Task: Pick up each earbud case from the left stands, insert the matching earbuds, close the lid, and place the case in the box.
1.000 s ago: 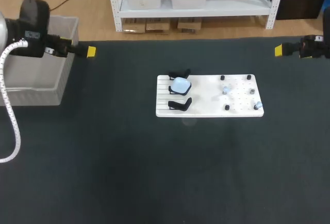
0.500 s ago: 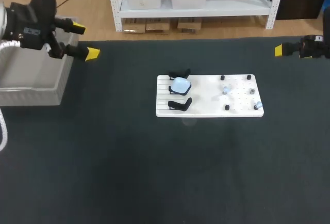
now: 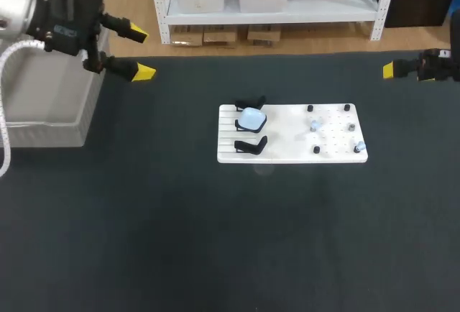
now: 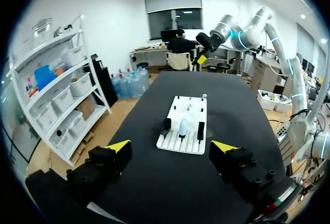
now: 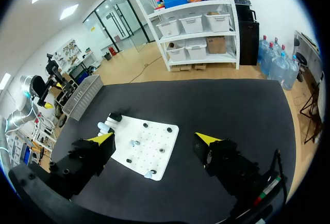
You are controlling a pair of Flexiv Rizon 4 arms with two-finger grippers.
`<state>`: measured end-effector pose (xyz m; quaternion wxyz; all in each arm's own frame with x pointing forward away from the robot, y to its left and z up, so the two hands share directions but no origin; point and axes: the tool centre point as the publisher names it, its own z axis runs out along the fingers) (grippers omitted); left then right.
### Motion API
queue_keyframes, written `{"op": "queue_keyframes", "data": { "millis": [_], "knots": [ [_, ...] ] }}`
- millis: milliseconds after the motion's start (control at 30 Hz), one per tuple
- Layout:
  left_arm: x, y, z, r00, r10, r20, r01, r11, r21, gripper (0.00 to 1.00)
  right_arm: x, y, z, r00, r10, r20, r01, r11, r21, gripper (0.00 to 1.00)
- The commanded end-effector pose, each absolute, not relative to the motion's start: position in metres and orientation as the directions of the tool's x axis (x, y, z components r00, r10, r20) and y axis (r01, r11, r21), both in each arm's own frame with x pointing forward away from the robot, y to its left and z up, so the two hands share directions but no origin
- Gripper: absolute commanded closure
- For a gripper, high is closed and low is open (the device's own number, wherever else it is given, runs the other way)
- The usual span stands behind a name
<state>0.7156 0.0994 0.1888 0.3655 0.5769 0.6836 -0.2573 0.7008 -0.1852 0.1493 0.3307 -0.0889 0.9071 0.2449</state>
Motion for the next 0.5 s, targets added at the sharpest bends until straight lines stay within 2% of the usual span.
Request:
{"op": "queue_keyframes", "data": {
  "millis": [33, 500],
  "knots": [
    [0.726, 0.090, 0.175, -0.034, 0.601, -0.798, 0.990, 0.130, 0.056, 0.00, 0.701, -0.185, 0.149, -0.766, 0.000, -0.643, -0.323, 0.864, 0.385, 0.00],
    [0.724, 0.068, 0.146, 0.005, 0.582, -0.813, 0.999, 0.038, 0.033, 0.00, 0.701, -0.185, 0.149, -0.766, 0.000, -0.643, -0.323, 0.864, 0.385, 0.00]
  ]
}}
